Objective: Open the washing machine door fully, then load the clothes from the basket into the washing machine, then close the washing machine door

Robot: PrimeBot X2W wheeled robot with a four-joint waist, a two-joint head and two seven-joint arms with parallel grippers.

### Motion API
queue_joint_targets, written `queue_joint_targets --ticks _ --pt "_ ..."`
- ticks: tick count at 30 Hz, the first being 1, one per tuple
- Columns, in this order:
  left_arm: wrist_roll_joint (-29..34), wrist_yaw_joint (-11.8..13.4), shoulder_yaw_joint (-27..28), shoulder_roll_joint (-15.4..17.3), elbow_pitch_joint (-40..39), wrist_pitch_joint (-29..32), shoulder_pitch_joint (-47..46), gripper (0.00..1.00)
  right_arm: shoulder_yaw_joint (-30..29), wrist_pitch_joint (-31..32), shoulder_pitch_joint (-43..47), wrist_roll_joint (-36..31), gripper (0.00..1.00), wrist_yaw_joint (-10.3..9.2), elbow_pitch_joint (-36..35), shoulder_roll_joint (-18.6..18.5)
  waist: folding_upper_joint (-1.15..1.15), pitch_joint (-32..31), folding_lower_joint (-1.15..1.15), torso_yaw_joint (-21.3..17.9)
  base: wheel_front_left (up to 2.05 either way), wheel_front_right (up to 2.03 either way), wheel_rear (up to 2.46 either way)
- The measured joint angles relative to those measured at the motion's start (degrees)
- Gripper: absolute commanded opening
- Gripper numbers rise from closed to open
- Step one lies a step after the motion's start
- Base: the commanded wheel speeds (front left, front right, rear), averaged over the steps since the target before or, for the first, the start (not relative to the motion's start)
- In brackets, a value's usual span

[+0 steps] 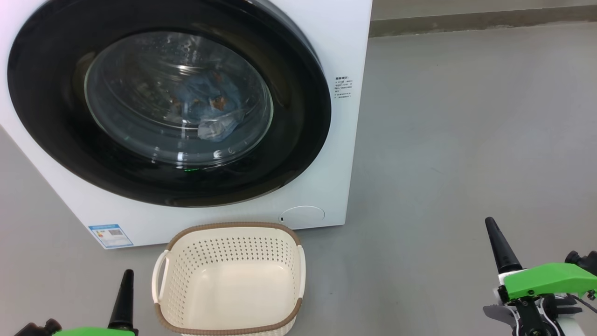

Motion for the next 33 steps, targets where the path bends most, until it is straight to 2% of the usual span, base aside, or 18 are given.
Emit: queue_joint_targets --ticks 33 --pt "-14.6 -2.0 3.8 -3.1 0.4 4.2 -1.2 0.0 -4.5 5.2 0.1 16.1 0.0 -0.42 -1.8 1.8 0.0 0.5 0.0 1.3 0.0 0.0 0.0"
